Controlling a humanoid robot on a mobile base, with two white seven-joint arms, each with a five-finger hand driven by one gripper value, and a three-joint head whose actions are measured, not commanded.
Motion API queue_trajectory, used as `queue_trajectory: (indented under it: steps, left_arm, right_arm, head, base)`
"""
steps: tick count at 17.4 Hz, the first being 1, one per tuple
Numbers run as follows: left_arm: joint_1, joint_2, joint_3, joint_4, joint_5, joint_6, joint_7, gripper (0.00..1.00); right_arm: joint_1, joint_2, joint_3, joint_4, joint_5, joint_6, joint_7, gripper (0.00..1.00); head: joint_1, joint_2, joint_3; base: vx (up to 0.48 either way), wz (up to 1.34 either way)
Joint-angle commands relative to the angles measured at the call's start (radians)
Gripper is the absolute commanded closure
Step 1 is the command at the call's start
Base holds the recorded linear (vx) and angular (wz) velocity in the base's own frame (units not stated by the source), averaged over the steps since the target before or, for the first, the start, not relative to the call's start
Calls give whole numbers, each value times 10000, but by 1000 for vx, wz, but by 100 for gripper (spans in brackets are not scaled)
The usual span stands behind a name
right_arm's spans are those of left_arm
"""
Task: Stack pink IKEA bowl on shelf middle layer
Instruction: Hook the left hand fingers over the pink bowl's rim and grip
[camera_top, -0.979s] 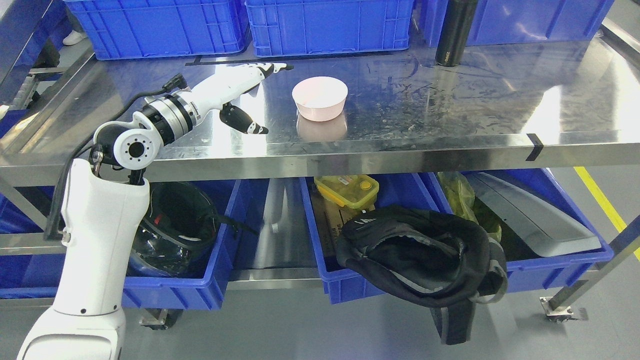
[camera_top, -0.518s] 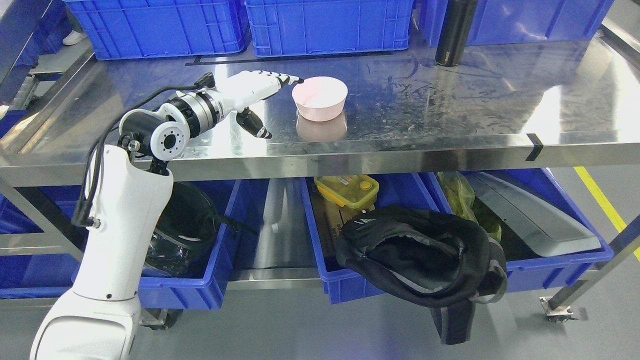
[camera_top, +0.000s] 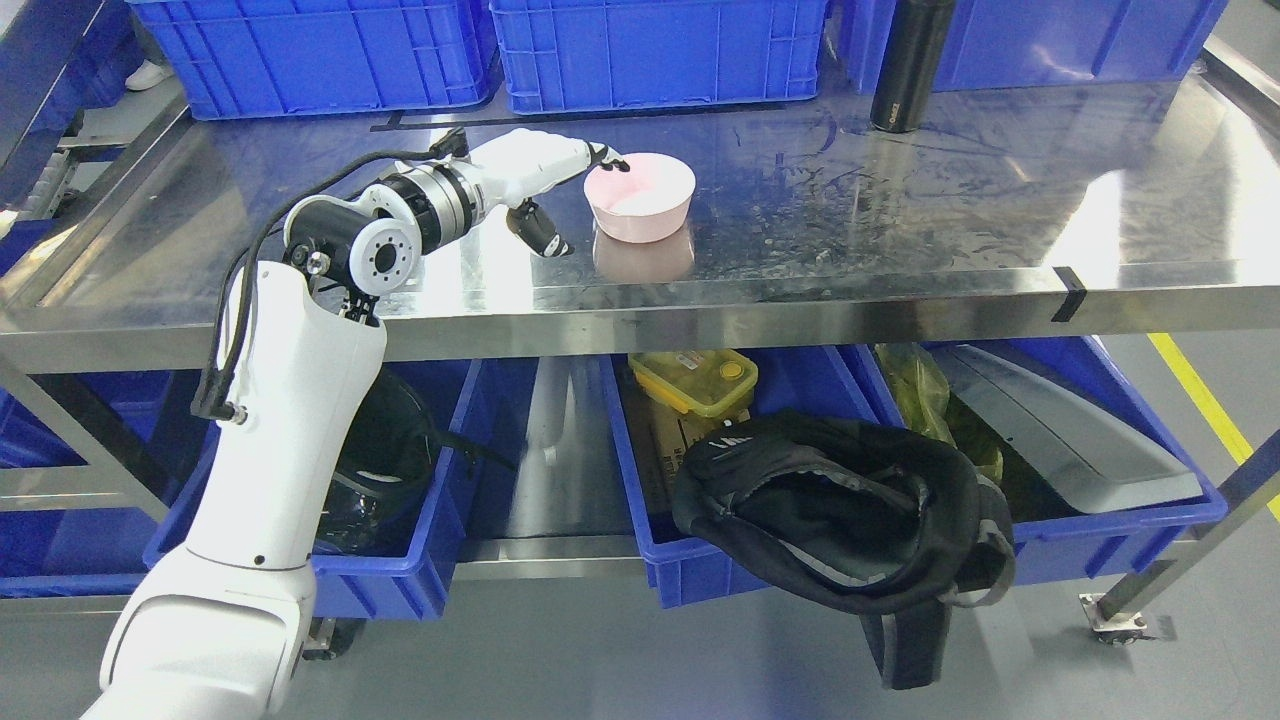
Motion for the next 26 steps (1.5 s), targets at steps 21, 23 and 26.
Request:
queue_trajectory:
  steps: [21,23,26]
  left_arm:
    - [-881,-1186,-362,2533,-473,-48,-544,47]
    - [-1079,-1310,-363,2808,-488,-48,-544,47]
    - [-1509,-1326,-485,3314,-748,-48,-513,48]
  right_arm:
    - [230,-175,1,-175,2,3,6,0]
    - [230,-175,1,-175,2,3,6,0]
    - [230,-175,-14,-175,2,3,6,0]
  head:
    - [0,0,0]
    - [0,0,0]
    - [0,0,0]
  base:
    - [0,0]
    - [0,0]
    - [0,0]
